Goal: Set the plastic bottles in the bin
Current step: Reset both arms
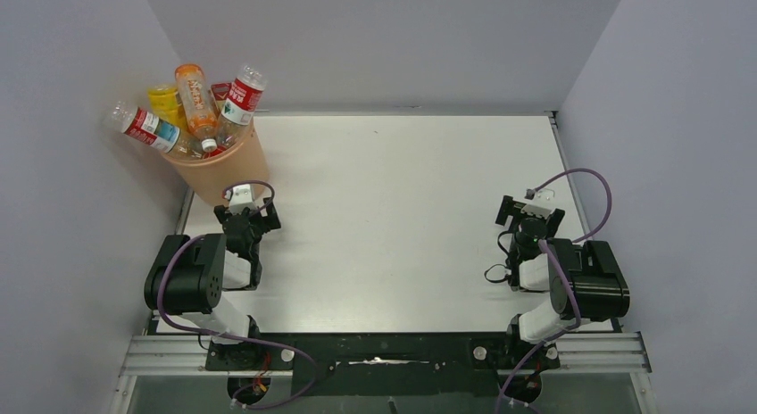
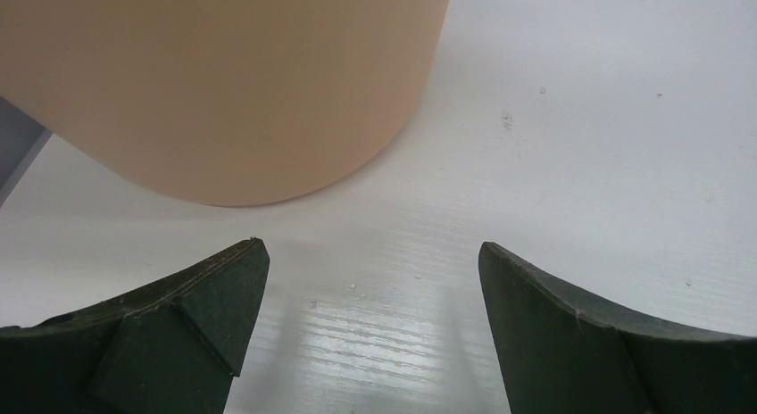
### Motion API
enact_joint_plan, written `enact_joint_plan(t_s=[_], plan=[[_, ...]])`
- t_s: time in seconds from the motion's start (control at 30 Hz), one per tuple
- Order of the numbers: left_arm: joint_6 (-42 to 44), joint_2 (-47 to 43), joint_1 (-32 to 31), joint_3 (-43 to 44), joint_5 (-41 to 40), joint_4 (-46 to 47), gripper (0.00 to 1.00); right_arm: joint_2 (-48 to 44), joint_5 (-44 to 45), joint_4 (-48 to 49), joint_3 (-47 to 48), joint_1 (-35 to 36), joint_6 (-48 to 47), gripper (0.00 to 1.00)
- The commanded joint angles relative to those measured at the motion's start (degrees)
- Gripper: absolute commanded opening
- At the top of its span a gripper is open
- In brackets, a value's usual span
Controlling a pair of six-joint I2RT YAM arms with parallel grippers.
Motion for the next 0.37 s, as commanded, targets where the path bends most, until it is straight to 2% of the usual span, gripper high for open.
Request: enact_joint_plan(t_s=[0.0, 0.33], plan=[[-0.58, -0.05, 0.41, 0.83, 0.35, 4.18, 0.89, -0.33, -0.18, 3.25, 1.54, -0.43, 0.04, 0.98], [-0.58, -0.05, 0.41, 0.84, 0.32, 4.18, 0.89, -0.32, -1.35, 2.18, 2.09, -0.82, 0.25, 0.98]])
